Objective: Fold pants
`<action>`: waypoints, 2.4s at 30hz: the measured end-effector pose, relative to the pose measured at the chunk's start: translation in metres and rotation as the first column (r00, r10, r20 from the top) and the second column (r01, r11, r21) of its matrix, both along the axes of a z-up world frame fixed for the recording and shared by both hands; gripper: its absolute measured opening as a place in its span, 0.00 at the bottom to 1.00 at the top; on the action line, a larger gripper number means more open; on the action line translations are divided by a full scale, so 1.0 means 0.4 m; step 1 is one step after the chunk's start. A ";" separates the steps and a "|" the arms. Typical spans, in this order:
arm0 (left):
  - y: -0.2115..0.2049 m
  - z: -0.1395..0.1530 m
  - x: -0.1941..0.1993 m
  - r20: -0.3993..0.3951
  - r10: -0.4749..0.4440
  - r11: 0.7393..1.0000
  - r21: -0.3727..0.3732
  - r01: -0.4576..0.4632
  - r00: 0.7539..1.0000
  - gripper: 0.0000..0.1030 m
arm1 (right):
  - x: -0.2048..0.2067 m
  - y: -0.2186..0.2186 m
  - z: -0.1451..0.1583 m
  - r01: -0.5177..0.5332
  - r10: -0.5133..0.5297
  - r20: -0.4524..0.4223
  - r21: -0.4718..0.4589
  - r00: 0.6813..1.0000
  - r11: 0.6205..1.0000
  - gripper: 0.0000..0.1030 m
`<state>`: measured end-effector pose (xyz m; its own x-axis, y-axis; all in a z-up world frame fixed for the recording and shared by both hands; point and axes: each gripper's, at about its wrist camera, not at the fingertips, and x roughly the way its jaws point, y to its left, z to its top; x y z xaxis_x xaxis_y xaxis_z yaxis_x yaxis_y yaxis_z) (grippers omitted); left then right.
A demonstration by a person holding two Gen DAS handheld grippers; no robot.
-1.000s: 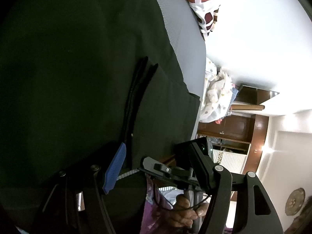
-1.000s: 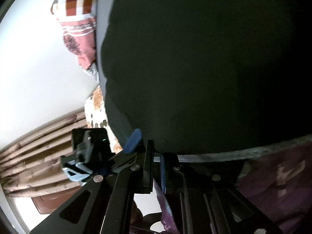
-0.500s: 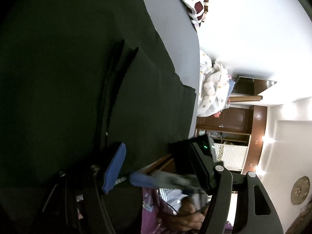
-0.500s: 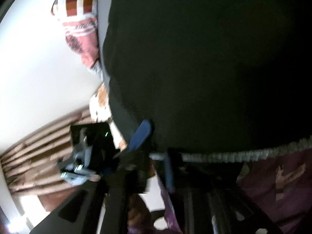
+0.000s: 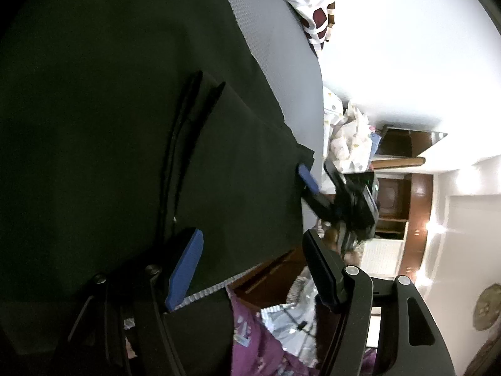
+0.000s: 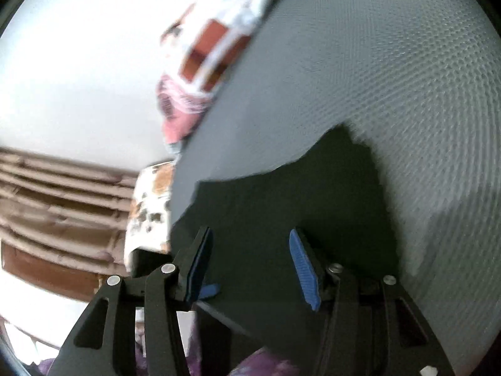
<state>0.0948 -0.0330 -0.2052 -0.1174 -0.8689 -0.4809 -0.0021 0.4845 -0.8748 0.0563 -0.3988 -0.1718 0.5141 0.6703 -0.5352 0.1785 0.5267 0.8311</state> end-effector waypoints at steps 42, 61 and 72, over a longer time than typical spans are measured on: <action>0.696 0.070 0.144 0.329 0.035 0.930 0.335 -0.152 0.944 0.70 | -0.084 0.574 0.070 -0.306 0.299 0.062 0.197 0.952 0.932 0.83; 0.560 0.163 0.106 0.453 -0.006 0.923 0.345 -0.170 0.891 0.17 | -0.063 0.571 0.012 -0.238 0.255 -0.032 0.256 0.966 0.937 0.88; 0.126 0.411 0.010 0.477 -0.075 0.995 0.088 0.036 0.876 0.17 | -0.062 0.401 0.024 -0.124 0.086 0.096 0.508 0.992 0.853 0.92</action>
